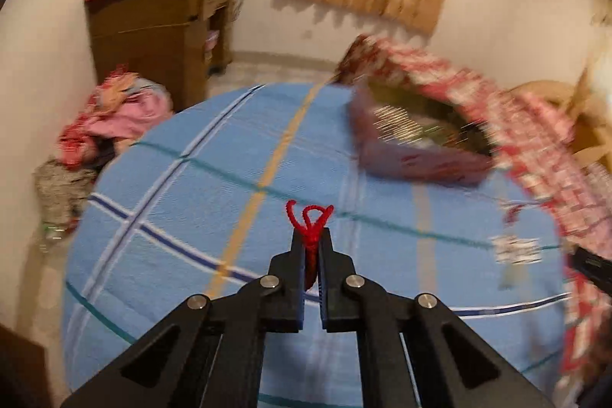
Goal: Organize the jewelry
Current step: 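Grasp the red-tasseled jade pendant with the right tool while the left holds the cord, then carry the red cord and jade pendant into the pink tin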
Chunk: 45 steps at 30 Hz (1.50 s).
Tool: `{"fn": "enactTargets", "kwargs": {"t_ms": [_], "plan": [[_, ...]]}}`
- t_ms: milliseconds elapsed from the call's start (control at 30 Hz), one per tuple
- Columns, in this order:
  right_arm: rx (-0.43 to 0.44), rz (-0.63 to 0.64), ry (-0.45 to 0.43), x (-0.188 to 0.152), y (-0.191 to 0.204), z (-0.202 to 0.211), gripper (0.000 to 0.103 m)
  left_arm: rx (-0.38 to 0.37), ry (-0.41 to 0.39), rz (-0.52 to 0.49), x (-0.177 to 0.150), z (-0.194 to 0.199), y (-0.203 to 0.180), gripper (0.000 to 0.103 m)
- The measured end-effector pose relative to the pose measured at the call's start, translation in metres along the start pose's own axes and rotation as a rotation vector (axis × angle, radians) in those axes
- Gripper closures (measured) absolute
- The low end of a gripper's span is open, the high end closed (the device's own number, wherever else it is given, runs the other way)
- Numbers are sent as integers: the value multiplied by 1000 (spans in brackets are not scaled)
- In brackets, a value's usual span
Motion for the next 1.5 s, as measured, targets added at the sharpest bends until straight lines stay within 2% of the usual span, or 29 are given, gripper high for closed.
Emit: {"fn": "enactTargets", "kwargs": {"t_ms": [67,200,333,367,433,467,533,667,733,933,1133,1500], "plan": [[-20,4,20,12,-2,-20,38,-69,-32,7,0,16,-13,99],[-69,15,65,22,-4,-60,50,-131,-59,-15,4,31,-34,99],[-139,42,151,18,-3,-100,57,-144,-72,-37,7,35,-43,99],[-154,62,139,17,0,-101,58,-144,-73,-39,8,34,-43,99],[-160,113,155,14,5,-106,76,-158,-73,-32,10,34,-42,99],[-189,140,153,13,7,-106,91,-161,-72,-29,10,34,-41,99],[-182,133,157,13,4,-103,95,-161,-68,-22,9,32,-38,99],[-102,51,129,16,-4,-87,96,-149,-53,-28,6,26,-39,99],[-39,39,88,19,0,-70,96,-143,-48,-31,4,24,-40,99],[30,117,1,43,35,-35,96,-155,-50,-18,8,24,-41,99],[96,129,-65,62,54,-16,96,-166,-83,-22,18,32,-46,99],[197,189,-130,96,79,-10,96,-192,-147,-66,55,23,-73,99]]}}
Point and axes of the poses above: each gripper's, at about its wrist camera, not at the fingertips, and z roughly against the way its jaws point, y to its left, x to its top, the point moved 2 cm from there along -z, roughly the way its jaws point, and after that the axes turned 11 degrees about x, right-handed, at the moved point
